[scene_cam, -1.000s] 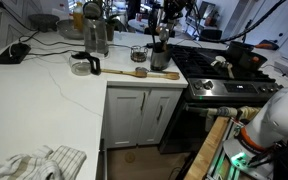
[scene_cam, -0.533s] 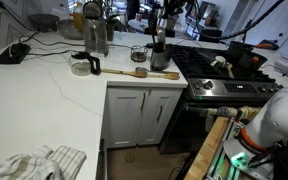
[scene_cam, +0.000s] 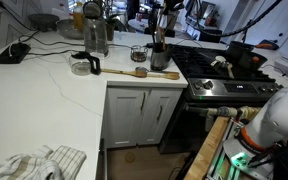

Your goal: Use the silver tongs to remove the silver ladle from the holder and place both utensils on the stove.

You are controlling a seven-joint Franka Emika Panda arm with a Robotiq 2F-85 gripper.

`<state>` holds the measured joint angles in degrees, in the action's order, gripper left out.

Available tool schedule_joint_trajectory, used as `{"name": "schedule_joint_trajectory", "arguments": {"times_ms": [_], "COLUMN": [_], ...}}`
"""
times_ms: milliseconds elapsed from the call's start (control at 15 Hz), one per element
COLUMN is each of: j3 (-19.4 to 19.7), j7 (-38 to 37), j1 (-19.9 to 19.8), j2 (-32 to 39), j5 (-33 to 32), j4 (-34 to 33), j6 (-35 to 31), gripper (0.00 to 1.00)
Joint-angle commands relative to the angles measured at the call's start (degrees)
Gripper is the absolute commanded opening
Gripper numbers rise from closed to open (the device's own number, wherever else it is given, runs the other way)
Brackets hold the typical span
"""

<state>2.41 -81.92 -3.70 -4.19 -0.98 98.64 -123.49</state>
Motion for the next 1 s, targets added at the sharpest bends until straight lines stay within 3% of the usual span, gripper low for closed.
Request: {"name": "schedule_joint_trajectory", "arguments": {"times_ms": [0, 933], "j3": [-0.2, 1.3], "j7": [-1.1, -4.4], "j1": [-0.1, -3.0], "j2": [0.9, -2.5], "j5": [-1.0, -9.6], "j4": [-1.7, -3.7], "j6": [2.7, 14.2], "gripper": [0.02, 0.02]}}
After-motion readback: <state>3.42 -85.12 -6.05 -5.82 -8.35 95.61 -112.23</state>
